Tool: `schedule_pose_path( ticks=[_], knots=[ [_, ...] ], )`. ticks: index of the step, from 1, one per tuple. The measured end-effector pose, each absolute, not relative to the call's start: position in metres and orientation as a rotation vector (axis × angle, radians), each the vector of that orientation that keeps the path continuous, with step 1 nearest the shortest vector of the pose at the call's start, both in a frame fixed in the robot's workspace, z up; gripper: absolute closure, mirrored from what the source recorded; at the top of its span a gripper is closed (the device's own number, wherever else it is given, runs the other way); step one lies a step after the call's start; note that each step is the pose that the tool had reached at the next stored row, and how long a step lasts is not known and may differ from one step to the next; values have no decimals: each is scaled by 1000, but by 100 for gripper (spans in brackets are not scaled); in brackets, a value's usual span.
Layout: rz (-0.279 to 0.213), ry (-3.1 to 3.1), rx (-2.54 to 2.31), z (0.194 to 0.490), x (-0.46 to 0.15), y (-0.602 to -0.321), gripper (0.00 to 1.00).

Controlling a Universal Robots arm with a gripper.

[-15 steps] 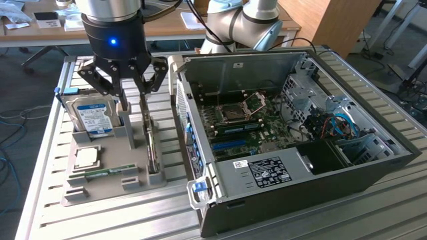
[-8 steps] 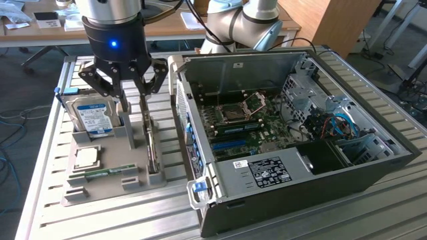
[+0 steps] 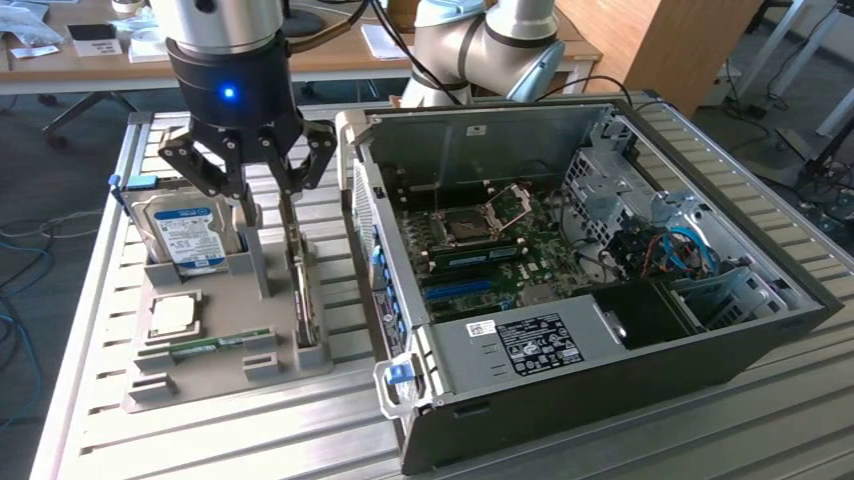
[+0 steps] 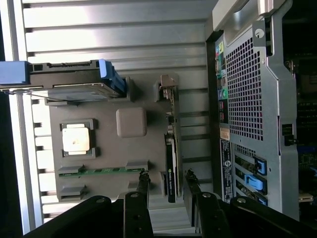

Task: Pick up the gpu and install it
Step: 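Pick up the gpu and move the gpu toward the slot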

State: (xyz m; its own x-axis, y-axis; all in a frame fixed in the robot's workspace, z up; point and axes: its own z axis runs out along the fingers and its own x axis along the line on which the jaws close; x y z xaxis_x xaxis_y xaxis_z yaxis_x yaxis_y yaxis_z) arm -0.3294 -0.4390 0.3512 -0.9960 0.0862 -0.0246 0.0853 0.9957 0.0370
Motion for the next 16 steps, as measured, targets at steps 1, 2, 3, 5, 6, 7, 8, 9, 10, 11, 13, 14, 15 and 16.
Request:
schedule_pose_path(
  ticks=[1, 2, 3, 5, 6, 7, 8, 9, 10, 11, 13, 14, 15, 16],
  knots=[
    [56, 3112, 134, 351, -329, -439, 58],
    [56, 3112, 134, 351, -329, -439, 58],
    [56, 3112, 134, 351, -329, -439, 58],
    [56, 3112, 134, 351, -329, -439, 58],
    [56, 3112, 134, 351, -329, -439, 58],
    [56, 3112, 134, 351, -329, -439, 58],
    [56, 3112, 134, 351, -329, -439, 58],
    [56, 3112, 134, 351, -329, -439, 58],
    [56, 3112, 134, 351, -329, -439, 58],
    [56, 3112, 134, 350, -329, -439, 58],
    [56, 3112, 134, 349, -329, -439, 58],
    [56, 3112, 134, 348, -329, -439, 58],
    [56, 3112, 134, 347, -329, -439, 58],
    [56, 3112, 134, 346, -329, -439, 58]
  ],
)
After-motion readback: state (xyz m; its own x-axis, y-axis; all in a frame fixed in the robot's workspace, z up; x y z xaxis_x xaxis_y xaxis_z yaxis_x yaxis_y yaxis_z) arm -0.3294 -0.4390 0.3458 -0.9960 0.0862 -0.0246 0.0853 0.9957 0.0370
